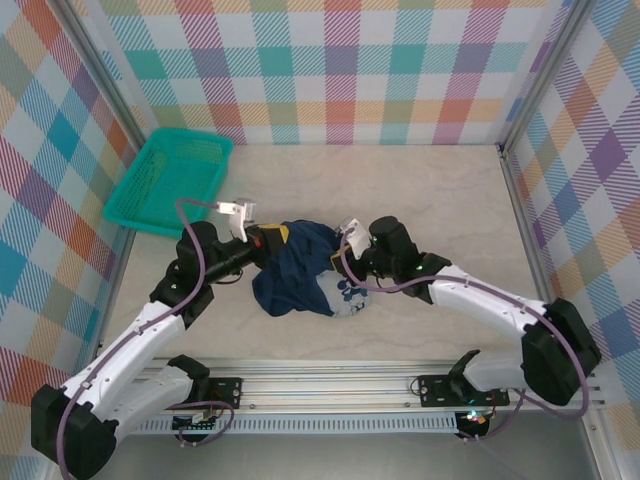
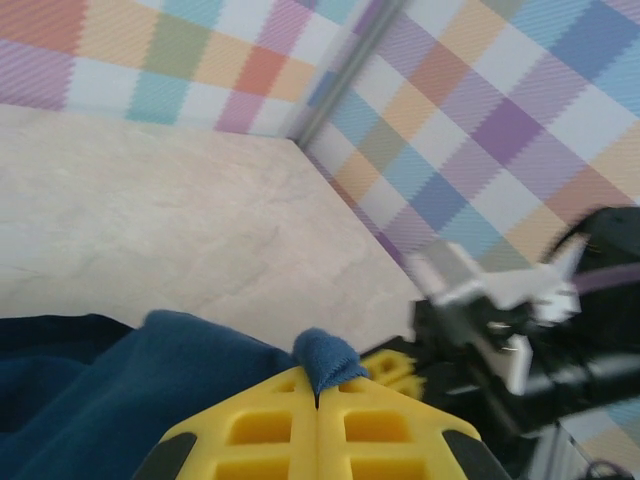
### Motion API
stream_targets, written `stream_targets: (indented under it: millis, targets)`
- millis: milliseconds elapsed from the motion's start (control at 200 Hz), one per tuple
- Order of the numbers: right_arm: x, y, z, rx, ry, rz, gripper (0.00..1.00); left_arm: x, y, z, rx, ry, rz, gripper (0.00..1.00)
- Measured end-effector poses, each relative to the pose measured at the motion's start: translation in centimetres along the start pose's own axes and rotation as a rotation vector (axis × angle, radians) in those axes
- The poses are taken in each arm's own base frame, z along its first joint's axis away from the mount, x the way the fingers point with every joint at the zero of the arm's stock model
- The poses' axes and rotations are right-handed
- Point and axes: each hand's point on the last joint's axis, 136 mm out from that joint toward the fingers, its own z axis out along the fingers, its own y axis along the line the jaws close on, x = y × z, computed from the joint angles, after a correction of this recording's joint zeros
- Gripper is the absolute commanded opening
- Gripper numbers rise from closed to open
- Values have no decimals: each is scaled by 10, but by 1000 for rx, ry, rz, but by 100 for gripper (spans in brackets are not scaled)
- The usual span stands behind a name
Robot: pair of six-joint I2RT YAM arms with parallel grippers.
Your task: Fold the inside-out t-shirt
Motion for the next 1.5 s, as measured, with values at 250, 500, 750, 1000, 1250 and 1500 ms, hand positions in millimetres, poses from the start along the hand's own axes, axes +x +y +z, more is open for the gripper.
stream_targets:
  millis: [250, 500, 750, 1000, 1250, 1500]
  targets:
    - [-34, -17, -74, 63, -248, 53, 11, -38, 22, -19, -110, -97, -142, 0]
    - [-2, -26, -59, 70, -150, 130, 41, -47, 4, -11, -2, -47, -239, 0]
    - [-9, 25, -40, -71, -104, -121, 61, -50, -9, -8, 50, -1, -260, 0]
    - [-11, 24, 2, -42, -37, -203, 62, -49, -12, -8, 59, 22, -266, 0]
    - [-54, 10, 33, 22, -83, -223, 29, -39, -6, -6, 36, 61, -259, 0]
    - [-112, 4, 10, 18, -180, -88, 0, -33, 41, 5, -171, 36, -255, 11]
